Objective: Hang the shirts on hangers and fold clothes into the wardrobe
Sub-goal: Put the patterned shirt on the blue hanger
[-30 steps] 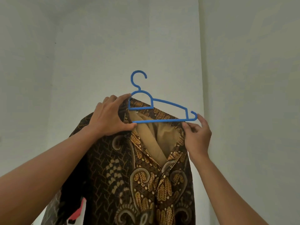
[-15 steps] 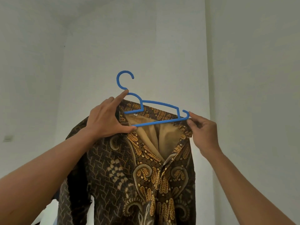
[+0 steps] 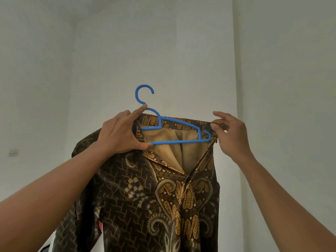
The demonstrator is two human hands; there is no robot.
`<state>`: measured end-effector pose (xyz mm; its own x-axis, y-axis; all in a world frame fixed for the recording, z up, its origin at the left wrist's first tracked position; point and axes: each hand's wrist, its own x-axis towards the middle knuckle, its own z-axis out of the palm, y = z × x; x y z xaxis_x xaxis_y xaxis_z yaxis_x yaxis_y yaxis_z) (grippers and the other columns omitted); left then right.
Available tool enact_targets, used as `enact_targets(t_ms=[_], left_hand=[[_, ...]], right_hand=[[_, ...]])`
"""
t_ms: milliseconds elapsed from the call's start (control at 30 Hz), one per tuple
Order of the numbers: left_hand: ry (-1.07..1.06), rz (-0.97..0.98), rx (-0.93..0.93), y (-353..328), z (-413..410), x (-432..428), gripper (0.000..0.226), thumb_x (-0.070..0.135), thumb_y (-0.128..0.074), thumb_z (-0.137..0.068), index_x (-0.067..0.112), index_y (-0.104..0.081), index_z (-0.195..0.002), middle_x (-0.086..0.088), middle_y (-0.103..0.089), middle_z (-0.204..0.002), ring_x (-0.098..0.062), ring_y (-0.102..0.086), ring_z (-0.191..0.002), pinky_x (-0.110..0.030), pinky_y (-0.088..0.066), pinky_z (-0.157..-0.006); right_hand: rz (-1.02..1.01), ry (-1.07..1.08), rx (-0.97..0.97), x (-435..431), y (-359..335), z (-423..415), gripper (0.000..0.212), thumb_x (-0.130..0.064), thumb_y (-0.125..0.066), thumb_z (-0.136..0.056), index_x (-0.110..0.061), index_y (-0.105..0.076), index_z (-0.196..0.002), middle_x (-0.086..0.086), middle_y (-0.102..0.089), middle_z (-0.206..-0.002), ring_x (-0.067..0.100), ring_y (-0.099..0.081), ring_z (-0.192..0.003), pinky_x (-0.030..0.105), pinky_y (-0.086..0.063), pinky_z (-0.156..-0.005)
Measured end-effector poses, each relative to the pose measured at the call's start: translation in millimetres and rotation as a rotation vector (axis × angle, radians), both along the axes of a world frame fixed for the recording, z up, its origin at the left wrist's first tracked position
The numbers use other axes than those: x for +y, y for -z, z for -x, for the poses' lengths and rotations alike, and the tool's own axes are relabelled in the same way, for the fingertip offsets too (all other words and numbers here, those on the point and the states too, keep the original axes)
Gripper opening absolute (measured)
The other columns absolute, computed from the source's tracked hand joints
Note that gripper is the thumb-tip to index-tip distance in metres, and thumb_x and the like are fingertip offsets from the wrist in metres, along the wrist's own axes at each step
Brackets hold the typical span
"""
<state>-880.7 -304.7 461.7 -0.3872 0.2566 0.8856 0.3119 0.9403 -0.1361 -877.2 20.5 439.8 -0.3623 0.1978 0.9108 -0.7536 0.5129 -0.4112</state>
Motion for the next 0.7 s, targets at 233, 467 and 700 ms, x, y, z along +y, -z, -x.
enact_targets(t_ms=[233,467,700], left_hand=[[-0.105,0.031,0.043,-4,-6,9,0.124,0.088,-0.066,-0.05,0.04,-0.019,-0.154,0.001,-0.049,-0.099,-0.016,-0.049,-0.084,-0.03,-0.043,-0.062],[-0.063,-0.008,0.023,4,-9,25,0.126,0.092,-0.061,-0.046,0.041,-0.017,-0.153,0.002,-0.046,-0.098,-0.017,-0.05,-0.08,-0.031,-0.046,-0.063],[0.048,-0.041,0.065,12,-10,30,0.118,0.098,-0.05,-0.049,0.043,-0.027,-0.151,0.005,-0.048,-0.095,-0.012,-0.051,-0.075,-0.025,-0.041,-0.058]], right_hand=[[-0.142,-0.062,0.133,-38,5,-32,0.035,-0.006,-0.067,-0.093,-0.02,-0.065,-0.125,-0.02,-0.066,-0.094,-0.009,-0.064,-0.091,0.004,-0.049,-0.075],[-0.697,-0.171,-0.177,-78,41,-32,0.033,-0.028,-0.071,-0.091,-0.024,-0.064,-0.122,-0.012,-0.071,-0.105,0.0,-0.067,-0.09,0.019,-0.056,-0.084],[-0.631,0.239,0.186,-57,4,-15,0.058,-0.053,-0.063,-0.088,-0.031,-0.045,-0.139,-0.006,-0.051,-0.131,0.011,-0.05,-0.117,0.029,-0.049,-0.093]])
